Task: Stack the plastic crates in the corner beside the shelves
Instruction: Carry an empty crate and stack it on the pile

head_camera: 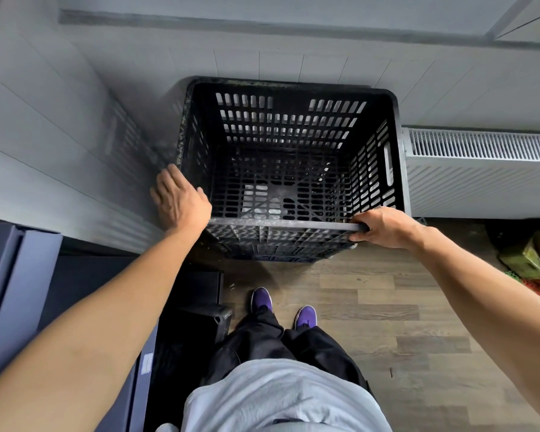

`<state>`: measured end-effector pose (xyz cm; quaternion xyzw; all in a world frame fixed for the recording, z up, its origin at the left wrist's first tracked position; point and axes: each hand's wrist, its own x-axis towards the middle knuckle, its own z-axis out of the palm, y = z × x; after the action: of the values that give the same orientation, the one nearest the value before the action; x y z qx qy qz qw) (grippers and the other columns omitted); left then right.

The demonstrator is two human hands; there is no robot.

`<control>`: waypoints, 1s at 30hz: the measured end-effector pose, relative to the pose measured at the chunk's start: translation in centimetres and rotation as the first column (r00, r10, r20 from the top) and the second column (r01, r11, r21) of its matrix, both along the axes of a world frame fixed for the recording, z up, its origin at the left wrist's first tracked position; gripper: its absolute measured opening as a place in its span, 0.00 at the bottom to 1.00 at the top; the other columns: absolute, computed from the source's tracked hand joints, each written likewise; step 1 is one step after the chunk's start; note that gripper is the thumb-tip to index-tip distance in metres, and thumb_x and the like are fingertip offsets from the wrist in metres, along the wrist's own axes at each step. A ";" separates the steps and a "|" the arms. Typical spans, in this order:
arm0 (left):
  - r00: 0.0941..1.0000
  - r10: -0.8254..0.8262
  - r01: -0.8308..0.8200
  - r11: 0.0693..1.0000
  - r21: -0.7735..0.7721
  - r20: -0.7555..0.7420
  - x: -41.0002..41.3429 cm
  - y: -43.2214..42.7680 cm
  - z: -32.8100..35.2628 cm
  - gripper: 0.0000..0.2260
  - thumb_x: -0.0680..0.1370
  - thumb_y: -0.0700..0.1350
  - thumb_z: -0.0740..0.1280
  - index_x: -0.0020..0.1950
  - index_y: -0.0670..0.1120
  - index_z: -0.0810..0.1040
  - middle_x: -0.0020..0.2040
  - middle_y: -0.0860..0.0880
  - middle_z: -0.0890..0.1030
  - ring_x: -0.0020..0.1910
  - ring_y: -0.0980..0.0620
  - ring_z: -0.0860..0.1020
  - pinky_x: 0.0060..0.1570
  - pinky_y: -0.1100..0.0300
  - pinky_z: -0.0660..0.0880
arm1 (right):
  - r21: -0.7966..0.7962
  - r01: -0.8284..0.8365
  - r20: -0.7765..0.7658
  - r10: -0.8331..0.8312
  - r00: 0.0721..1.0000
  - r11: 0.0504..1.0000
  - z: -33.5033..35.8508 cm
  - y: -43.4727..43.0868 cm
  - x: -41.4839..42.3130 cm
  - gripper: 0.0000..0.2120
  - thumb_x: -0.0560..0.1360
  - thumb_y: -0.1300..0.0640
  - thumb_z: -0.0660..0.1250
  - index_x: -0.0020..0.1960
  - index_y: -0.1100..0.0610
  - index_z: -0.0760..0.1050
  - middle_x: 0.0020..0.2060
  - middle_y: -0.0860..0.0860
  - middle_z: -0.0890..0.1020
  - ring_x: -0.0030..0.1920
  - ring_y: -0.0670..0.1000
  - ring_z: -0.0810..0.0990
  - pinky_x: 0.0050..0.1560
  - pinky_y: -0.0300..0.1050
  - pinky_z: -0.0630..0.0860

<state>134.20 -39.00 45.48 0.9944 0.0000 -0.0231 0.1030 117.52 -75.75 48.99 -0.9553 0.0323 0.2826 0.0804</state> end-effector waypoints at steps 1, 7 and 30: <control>0.998 -0.052 0.051 0.998 0.029 0.044 -0.6 -0.6 -0.1 0.30 0.76 0.48 0.64 0.74 0.39 0.58 0.73 0.33 0.61 0.72 0.33 0.61 0.71 0.39 0.59 | -0.004 0.004 -0.002 -0.004 1.000 1.000 0.0 -0.3 -0.2 0.17 0.73 0.40 0.69 0.55 0.50 0.78 0.43 0.50 0.83 0.41 0.51 0.80 0.40 0.43 0.73; 0.863 -0.495 0.504 0.856 -0.116 0.104 -4.8 -6.3 0.2 0.16 0.82 0.51 0.54 0.57 0.47 0.78 0.66 0.46 0.75 0.73 0.44 0.64 0.74 0.44 0.55 | -0.036 -0.037 0.068 0.040 0.997 0.999 0.1 -0.3 -0.7 0.16 0.75 0.41 0.68 0.54 0.52 0.78 0.45 0.52 0.84 0.46 0.55 0.81 0.41 0.44 0.71; 0.831 -0.543 0.544 0.839 -0.022 -0.121 -12.0 -16.6 1.1 0.12 0.76 0.61 0.64 0.47 0.53 0.77 0.45 0.53 0.79 0.51 0.47 0.72 0.51 0.51 0.60 | -0.057 -0.214 0.240 0.222 0.945 0.975 -0.6 -1.4 -1.8 0.06 0.79 0.51 0.60 0.52 0.51 0.74 0.39 0.52 0.83 0.39 0.59 0.82 0.38 0.49 0.75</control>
<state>122.21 -55.63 46.62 0.9508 -0.2760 -0.1123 0.0851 115.75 -77.12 48.41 -0.9817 -0.0793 0.1692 0.0374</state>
